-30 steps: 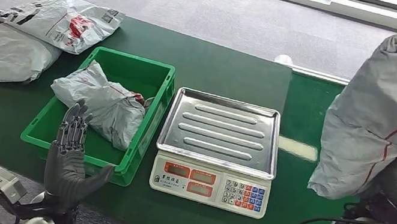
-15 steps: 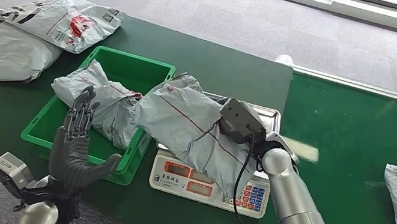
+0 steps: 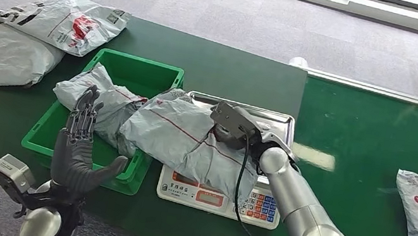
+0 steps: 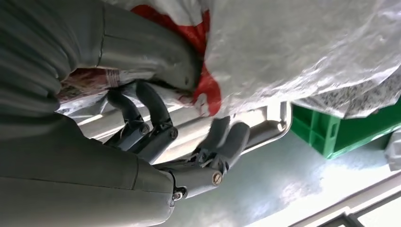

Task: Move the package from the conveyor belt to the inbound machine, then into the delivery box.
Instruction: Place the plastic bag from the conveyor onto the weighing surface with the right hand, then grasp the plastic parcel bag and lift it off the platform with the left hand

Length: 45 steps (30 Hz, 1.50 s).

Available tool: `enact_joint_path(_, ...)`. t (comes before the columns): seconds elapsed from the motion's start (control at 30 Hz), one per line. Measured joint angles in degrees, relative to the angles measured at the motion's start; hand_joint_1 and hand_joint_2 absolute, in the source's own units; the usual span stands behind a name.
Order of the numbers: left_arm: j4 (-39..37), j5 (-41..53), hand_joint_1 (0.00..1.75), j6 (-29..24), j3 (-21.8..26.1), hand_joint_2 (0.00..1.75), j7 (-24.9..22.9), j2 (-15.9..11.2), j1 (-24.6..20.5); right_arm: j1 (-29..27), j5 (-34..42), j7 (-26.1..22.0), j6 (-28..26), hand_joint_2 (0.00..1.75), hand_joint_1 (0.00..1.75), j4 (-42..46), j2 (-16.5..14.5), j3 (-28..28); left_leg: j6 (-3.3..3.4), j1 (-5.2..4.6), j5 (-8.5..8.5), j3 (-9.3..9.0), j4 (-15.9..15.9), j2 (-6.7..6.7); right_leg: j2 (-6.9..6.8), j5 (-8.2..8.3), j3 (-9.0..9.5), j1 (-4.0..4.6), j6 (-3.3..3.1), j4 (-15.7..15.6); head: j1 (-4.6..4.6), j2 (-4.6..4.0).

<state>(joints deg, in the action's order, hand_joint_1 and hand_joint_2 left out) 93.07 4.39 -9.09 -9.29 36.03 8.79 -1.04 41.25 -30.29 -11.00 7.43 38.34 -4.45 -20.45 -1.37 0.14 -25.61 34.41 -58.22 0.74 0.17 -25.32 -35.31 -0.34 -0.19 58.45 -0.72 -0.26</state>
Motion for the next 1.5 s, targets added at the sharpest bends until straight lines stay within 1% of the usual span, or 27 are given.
enact_joint_path(0.1,0.0,-0.2,0.0,-0.4,0.0,1.75,-0.3,0.0,0.2,0.3,-0.9,1.2,-5.0,1.75,0.0,-1.2,-0.1,-0.4,0.0,0.0,0.0,0.01,0.0,0.01,0.0,0.0,0.0,0.0,0.0,0.0,0.0,0.0)
enact_joint_path(0.23,0.2,-0.1,0.0,-0.7,0.0,1.75,-0.6,0.0,0.7,0.5,-0.7,0.8,-9.4,1.75,0.0,-2.0,-0.2,-0.4,0.0,0.0,-0.01,0.01,0.0,-0.01,0.02,0.0,-0.02,-0.01,0.0,0.0,0.0,0.0)
enact_joint_path(0.37,0.2,1.6,0.0,-1.1,0.0,1.75,-1.5,0.0,0.7,0.4,0.6,-1.6,-12.0,1.75,0.0,-1.9,-0.5,0.2,0.0,-0.01,-0.01,0.01,0.0,0.0,0.02,0.0,-0.03,-0.01,0.0,0.0,0.0,0.0)
enact_joint_path(0.5,-0.3,6.9,0.0,-2.3,-0.5,1.75,-4.4,0.0,-0.8,-0.1,2.9,-5.0,-13.9,1.75,0.0,-0.4,-0.7,1.6,0.0,-0.01,0.0,-0.01,0.0,-0.01,0.02,0.01,-0.05,-0.01,0.0,0.0,0.0,0.0)
enact_joint_path(0.6,-1.5,13.7,0.0,-4.0,-1.9,1.75,-8.5,0.0,-3.6,-0.9,5.0,-6.9,-16.5,1.75,0.0,2.0,-0.8,2.8,0.0,-0.01,0.01,0.0,0.0,0.01,-0.01,0.02,-0.04,-0.01,0.01,0.0,0.0,0.0)
enact_joint_path(0.67,-3.9,17.9,0.0,-4.6,-3.2,1.75,-11.9,0.1,-7.0,-1.8,7.7,-9.3,-18.4,1.75,0.0,4.5,-0.8,4.1,0.0,-0.01,0.03,0.0,-0.1,0.03,-0.03,0.06,-0.06,-0.01,0.03,0.0,0.0,0.0)
enact_joint_path(0.73,-7.9,21.0,0.0,-4.8,-4.6,1.75,-14.6,0.5,-11.4,-3.0,11.6,-13.0,-20.0,1.75,0.0,7.8,-0.8,5.8,-0.01,-0.02,0.06,0.02,-0.1,0.06,-0.05,0.11,-0.07,-0.01,0.04,0.0,0.0,0.0)
enact_joint_path(0.83,-16.1,25.6,0.0,-5.9,-6.9,1.75,-17.4,1.5,-18.4,-6.0,17.1,-18.2,-22.3,1.75,0.0,14.6,-0.7,8.6,0.0,-0.03,0.08,0.0,-0.1,0.08,-0.06,0.14,-0.03,-0.03,0.05,0.0,-0.01,0.0)
enact_joint_path(0.9,-21.3,28.1,0.0,-6.7,-8.4,1.75,-18.5,2.2,-22.0,-8.7,19.0,-19.8,-22.9,1.75,0.0,19.6,-0.2,10.2,0.01,-0.05,0.06,0.01,-0.1,0.06,-0.02,0.15,-0.02,-0.06,0.07,0.0,-0.01,0.0)
enact_joint_path(0.97,-24.9,29.2,0.0,-7.1,-9.4,1.75,-18.9,2.6,-24.2,-11.0,19.5,-20.2,-23.1,1.75,0.0,23.3,0.2,11.2,0.03,-0.1,0.03,0.02,-0.1,-0.06,0.1,0.17,-0.08,-0.1,0.08,0.0,-0.01,0.0)
enact_joint_path(1.17,-30.0,29.4,0.0,-7.2,-10.7,1.75,-19.0,3.3,-27.1,-13.9,19.6,-20.3,-23.1,1.75,0.0,28.7,1.0,12.5,0.05,-0.11,0.0,0.03,-0.1,-0.18,0.2,0.17,-0.17,-0.11,0.08,0.0,0.0,0.0)
enact_joint_path(1.5,-32.8,29.4,0.0,-7.2,-11.1,1.75,-19.0,3.6,-28.3,-15.1,19.6,-20.3,-23.1,1.75,0.0,31.3,1.5,12.8,0.05,-0.11,0.01,0.03,-0.1,-0.25,0.2,0.17,-0.16,-0.1,0.08,0.0,0.0,0.0)
